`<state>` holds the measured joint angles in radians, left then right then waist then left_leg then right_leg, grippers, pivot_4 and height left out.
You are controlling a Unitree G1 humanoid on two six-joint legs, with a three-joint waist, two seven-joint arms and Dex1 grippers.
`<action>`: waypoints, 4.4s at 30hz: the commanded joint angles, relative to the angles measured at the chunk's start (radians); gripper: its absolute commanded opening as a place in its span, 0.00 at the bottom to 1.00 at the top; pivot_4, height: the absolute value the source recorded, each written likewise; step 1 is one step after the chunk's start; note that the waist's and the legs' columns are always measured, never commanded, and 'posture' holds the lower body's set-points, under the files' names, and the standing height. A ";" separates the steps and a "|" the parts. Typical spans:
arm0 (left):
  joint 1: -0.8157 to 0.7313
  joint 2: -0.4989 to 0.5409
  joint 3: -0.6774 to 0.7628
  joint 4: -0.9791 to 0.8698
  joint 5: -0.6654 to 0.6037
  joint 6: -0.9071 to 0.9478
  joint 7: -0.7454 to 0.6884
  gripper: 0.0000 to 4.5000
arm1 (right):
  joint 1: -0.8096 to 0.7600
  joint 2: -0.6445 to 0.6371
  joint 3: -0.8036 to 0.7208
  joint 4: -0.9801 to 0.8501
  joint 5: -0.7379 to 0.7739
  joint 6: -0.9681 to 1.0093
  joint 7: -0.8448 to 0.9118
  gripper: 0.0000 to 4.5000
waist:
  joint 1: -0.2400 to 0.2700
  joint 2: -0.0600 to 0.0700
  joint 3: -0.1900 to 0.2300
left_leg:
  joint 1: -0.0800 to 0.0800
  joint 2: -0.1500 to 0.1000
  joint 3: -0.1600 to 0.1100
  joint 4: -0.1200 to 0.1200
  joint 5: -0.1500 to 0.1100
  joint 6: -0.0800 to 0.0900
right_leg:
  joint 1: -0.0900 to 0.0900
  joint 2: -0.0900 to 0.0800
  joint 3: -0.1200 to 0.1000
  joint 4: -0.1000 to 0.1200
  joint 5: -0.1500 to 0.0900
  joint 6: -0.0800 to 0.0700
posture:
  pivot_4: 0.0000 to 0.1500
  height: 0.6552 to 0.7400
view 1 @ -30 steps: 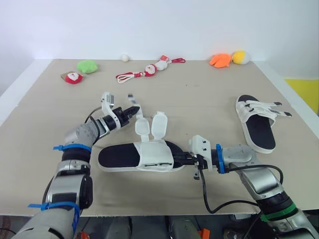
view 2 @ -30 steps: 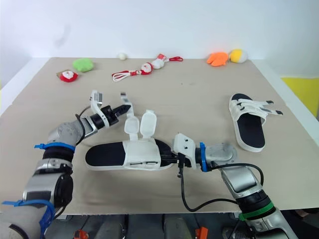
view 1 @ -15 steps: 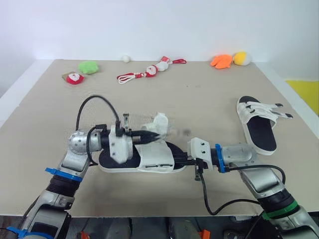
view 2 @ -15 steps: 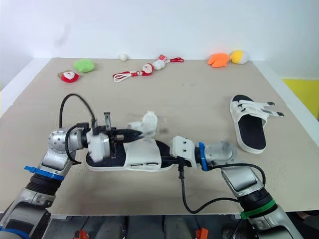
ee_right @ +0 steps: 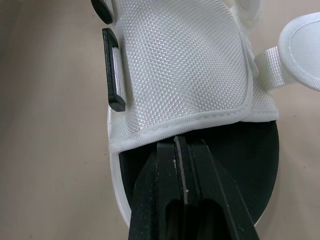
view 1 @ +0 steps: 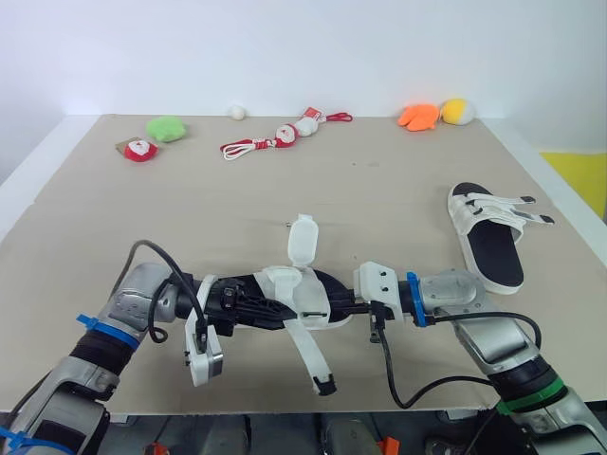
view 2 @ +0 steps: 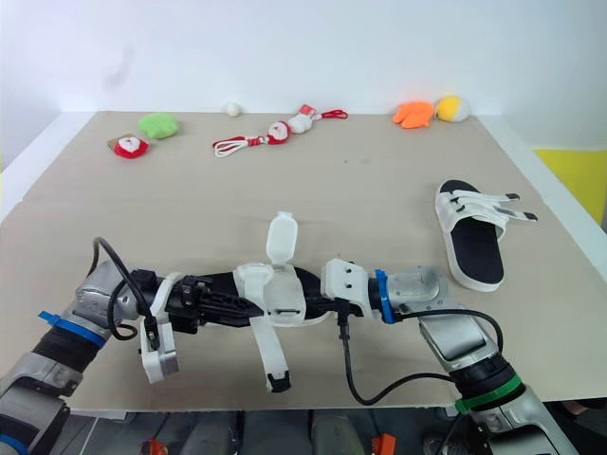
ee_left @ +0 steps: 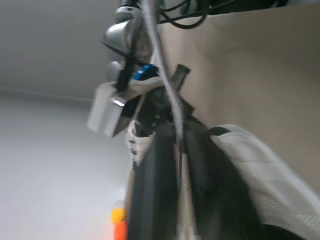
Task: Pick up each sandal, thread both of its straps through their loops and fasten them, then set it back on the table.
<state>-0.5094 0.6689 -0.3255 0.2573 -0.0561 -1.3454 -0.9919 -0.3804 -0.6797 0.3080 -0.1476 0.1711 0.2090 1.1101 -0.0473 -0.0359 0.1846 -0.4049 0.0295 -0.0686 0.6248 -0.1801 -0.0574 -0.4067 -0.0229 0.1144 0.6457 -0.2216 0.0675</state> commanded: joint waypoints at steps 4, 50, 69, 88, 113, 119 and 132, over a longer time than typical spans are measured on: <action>0.166 0.113 0.033 -0.177 -0.049 0.211 0.095 0.84 | 0.029 0.005 0.038 0.033 -0.048 0.010 -0.006 0.00 | -0.003 0.001 0.000 | 0.001 0.001 0.001 -0.002 0.000 0.000 | 0.000 0.000 0.000 0.000 -0.001 0.000 | 1.00 1.00; 0.476 0.118 0.066 -0.698 -0.841 2.094 0.039 0.01 | 0.039 0.011 0.021 -0.002 -0.038 0.054 -0.014 0.00 | -0.003 -0.001 -0.004 | 0.005 0.019 0.017 -0.003 -0.010 -0.006 | -0.004 0.006 -0.003 0.000 -0.010 -0.012 | 1.00 1.00; 0.036 0.062 0.303 -0.547 -1.046 2.350 0.149 0.01 | 0.031 0.038 0.034 0.004 -0.042 0.055 -0.023 0.00 | -0.020 -0.003 -0.005 | 0.005 0.019 0.013 -0.005 -0.010 -0.006 | -0.003 0.009 -0.004 0.000 -0.010 -0.011 | 1.00 1.00; 0.075 0.130 0.281 -0.661 -0.992 2.483 0.115 0.01 | 0.048 0.040 0.039 -0.019 -0.038 0.069 -0.045 0.00 | -0.029 -0.003 -0.005 | 0.004 0.019 0.011 -0.005 -0.010 -0.006 | -0.003 0.010 -0.004 0.000 -0.011 -0.011 | 1.00 1.00; 0.146 0.062 0.349 -0.702 -1.076 2.569 0.287 0.01 | 0.046 0.064 0.050 -0.010 -0.040 0.061 -0.044 0.00 | -0.031 -0.003 -0.005 | 0.005 0.019 0.011 -0.005 -0.010 -0.006 | -0.003 0.011 -0.004 0.001 -0.010 -0.011 | 1.00 1.00; 0.164 0.057 0.373 -0.711 -1.107 2.574 0.294 0.01 | 0.047 0.064 0.049 -0.010 -0.039 0.063 -0.046 0.00 | -0.031 -0.003 -0.005 | 0.005 0.019 0.011 -0.005 -0.010 -0.006 | -0.003 0.011 -0.004 0.001 -0.010 -0.011 | 1.00 1.00; 0.231 0.086 0.390 -0.760 -1.126 2.558 0.310 0.01 | 0.036 0.073 0.053 -0.001 -0.038 0.062 -0.040 0.00 | -0.033 -0.003 -0.005 | 0.005 0.020 0.011 -0.005 -0.010 -0.006 | -0.003 0.011 -0.003 0.001 -0.010 -0.011 | 1.00 1.00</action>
<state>-0.2896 0.7378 0.0560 -0.4797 -1.1781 1.2104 -0.6818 -0.3568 -0.6097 0.3215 -0.1818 0.1723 0.2515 1.0715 -0.0805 -0.0391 0.1799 -0.3996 0.0493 -0.0572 0.6196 -0.1903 -0.0632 -0.4097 -0.0117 0.1109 0.6464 -0.2320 0.0566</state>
